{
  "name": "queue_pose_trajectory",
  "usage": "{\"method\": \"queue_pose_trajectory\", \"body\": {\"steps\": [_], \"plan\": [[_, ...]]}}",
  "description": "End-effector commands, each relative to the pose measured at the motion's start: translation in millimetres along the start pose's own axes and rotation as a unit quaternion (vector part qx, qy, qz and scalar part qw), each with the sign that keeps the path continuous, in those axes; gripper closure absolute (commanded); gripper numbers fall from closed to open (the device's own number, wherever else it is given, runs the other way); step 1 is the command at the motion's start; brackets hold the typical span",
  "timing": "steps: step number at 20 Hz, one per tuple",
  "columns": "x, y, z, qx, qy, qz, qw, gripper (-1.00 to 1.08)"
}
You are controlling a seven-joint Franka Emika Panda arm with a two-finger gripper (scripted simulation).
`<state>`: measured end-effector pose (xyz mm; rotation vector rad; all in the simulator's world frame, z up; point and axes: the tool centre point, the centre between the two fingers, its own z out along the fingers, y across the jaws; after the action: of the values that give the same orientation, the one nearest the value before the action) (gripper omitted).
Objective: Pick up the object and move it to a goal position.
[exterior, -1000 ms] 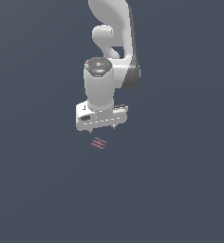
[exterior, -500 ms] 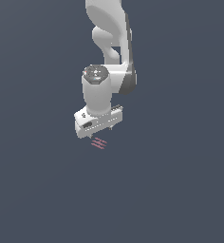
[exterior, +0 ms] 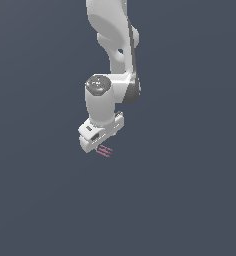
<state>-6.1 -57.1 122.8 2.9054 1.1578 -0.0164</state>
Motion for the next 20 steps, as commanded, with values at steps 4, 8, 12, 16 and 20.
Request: {"method": "queue_pose_trajectory", "body": {"steps": [4,8,12,16,20], "plan": [[-2.3,2.3,10.9,0.001,0.003,-0.071,0.9975,-0.92],[-3.6,3.6,17.3,0.002,0.005,-0.113,0.9936,-0.92],[-4.6,4.4,22.0,0.003,0.006,-0.144,0.9896,-0.92],[-5.3,5.0,25.2,0.003,0.007,-0.165,0.9863,-0.92],[-5.6,5.2,26.7,0.003,0.008,-0.175,0.9845,-0.92]]}}
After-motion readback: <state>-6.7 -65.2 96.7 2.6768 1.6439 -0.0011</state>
